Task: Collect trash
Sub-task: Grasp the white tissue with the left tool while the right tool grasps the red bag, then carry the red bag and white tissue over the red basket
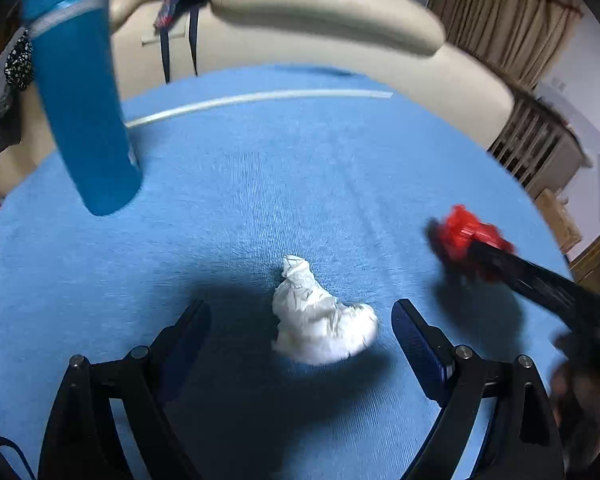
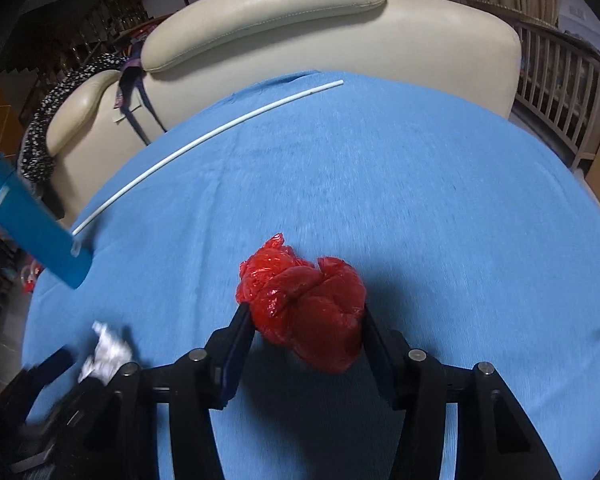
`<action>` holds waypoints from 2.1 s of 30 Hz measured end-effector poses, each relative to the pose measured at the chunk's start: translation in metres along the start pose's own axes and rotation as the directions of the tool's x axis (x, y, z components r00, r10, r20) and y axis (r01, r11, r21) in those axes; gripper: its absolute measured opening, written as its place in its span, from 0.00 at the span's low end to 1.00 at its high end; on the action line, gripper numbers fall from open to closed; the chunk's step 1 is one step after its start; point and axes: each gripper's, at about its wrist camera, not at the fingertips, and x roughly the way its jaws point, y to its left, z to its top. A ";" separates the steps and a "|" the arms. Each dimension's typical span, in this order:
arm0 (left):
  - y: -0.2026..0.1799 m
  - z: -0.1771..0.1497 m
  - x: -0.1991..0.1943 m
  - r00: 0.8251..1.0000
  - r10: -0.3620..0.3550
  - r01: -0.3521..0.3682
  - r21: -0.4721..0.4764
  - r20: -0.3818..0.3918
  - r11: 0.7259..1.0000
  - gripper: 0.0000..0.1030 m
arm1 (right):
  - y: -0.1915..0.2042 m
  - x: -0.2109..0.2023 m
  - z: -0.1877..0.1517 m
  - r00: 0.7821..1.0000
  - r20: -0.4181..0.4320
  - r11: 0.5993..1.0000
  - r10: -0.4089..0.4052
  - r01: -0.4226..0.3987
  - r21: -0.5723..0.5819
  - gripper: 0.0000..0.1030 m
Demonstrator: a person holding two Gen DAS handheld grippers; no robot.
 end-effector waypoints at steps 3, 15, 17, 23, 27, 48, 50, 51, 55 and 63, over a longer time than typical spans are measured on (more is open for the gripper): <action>-0.004 0.000 0.019 0.998 0.030 -0.030 0.007 -0.050 1.000 0.84 | 0.001 -0.010 -0.012 1.000 0.002 1.000 0.009 -0.009 0.002 0.55; 0.002 -0.038 -0.054 0.998 0.069 -0.069 0.061 0.016 0.996 0.43 | 0.019 -0.060 -0.064 0.998 0.015 0.998 0.059 -0.059 0.027 0.55; 0.003 -0.042 -0.064 0.997 0.070 -0.072 0.064 0.028 0.995 0.43 | 0.023 -0.073 -0.079 0.998 0.019 0.997 0.062 -0.062 0.036 0.55; 0.007 -0.074 -0.106 0.996 0.071 -0.076 0.077 0.060 0.994 0.43 | 0.026 -0.110 -0.122 0.997 0.043 0.994 0.070 -0.073 0.078 0.55; 0.006 -0.091 -0.125 0.995 0.073 -0.079 0.087 0.074 0.993 0.43 | 0.024 -0.129 -0.148 0.995 0.057 0.991 0.077 -0.082 0.102 0.55; -0.040 -0.123 -0.152 0.995 0.045 -0.062 0.187 0.090 0.980 0.42 | -0.005 -0.178 -0.191 0.990 0.118 0.981 0.082 -0.101 0.165 0.55; -0.042 -0.124 -0.151 0.995 0.045 -0.062 0.195 0.089 0.979 0.42 | -0.006 -0.178 -0.192 0.990 0.118 0.980 0.083 -0.102 0.168 0.55; -0.044 -0.125 -0.151 0.995 0.043 -0.060 0.199 0.087 0.978 0.42 | -0.006 -0.177 -0.193 0.990 0.118 0.980 0.083 -0.103 0.169 0.55; -0.049 -0.127 -0.150 0.996 0.041 -0.058 0.211 0.083 0.976 0.42 | -0.009 -0.178 -0.195 0.989 0.121 0.979 0.086 -0.106 0.177 0.55; -0.061 -0.132 -0.150 0.996 0.033 -0.051 0.237 0.078 0.970 0.42 | -0.020 -0.182 -0.201 0.988 0.130 0.975 0.077 -0.102 0.198 0.55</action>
